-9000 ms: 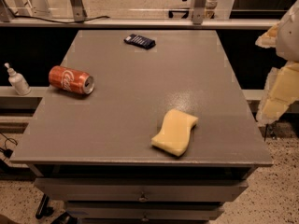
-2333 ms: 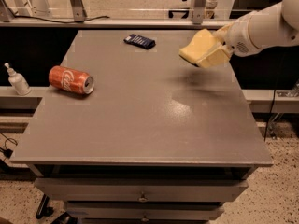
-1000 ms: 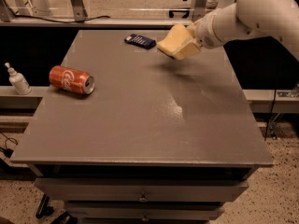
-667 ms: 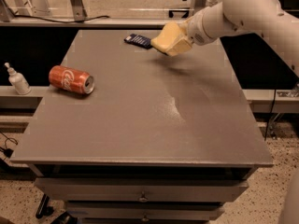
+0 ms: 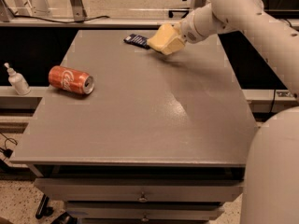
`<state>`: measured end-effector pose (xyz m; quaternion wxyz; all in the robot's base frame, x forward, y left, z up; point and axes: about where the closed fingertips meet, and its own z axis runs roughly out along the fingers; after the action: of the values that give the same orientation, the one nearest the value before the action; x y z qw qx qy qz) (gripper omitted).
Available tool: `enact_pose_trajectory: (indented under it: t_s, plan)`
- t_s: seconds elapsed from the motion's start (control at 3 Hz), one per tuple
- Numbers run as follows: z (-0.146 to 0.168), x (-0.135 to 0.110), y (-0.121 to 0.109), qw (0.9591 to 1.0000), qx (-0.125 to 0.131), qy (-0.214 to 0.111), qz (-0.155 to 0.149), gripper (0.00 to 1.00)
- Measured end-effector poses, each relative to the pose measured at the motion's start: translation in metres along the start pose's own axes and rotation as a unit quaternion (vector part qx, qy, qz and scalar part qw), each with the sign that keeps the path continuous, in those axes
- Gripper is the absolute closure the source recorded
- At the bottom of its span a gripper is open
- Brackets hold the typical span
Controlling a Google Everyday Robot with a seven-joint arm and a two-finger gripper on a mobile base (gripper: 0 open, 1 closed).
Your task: Move sponge near rxbar blueberry
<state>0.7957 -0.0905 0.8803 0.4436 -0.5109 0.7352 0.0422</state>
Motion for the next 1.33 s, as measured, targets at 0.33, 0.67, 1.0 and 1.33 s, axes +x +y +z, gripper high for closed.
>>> enact_pose_trajectory:
  t_s: [0.33, 0.67, 1.0, 1.33]
  plan:
    - [0.010, 0.001, -0.001, 0.9999, -0.009, 0.001, 0.004, 0.59]
    - [0.015, 0.002, -0.001, 0.9999, -0.015, 0.002, 0.006, 0.36]
    - [0.019, 0.002, 0.000, 0.9998, -0.021, 0.001, 0.006, 0.12]
    - [0.020, 0.003, 0.000, 0.9997, -0.023, 0.001, 0.006, 0.00]
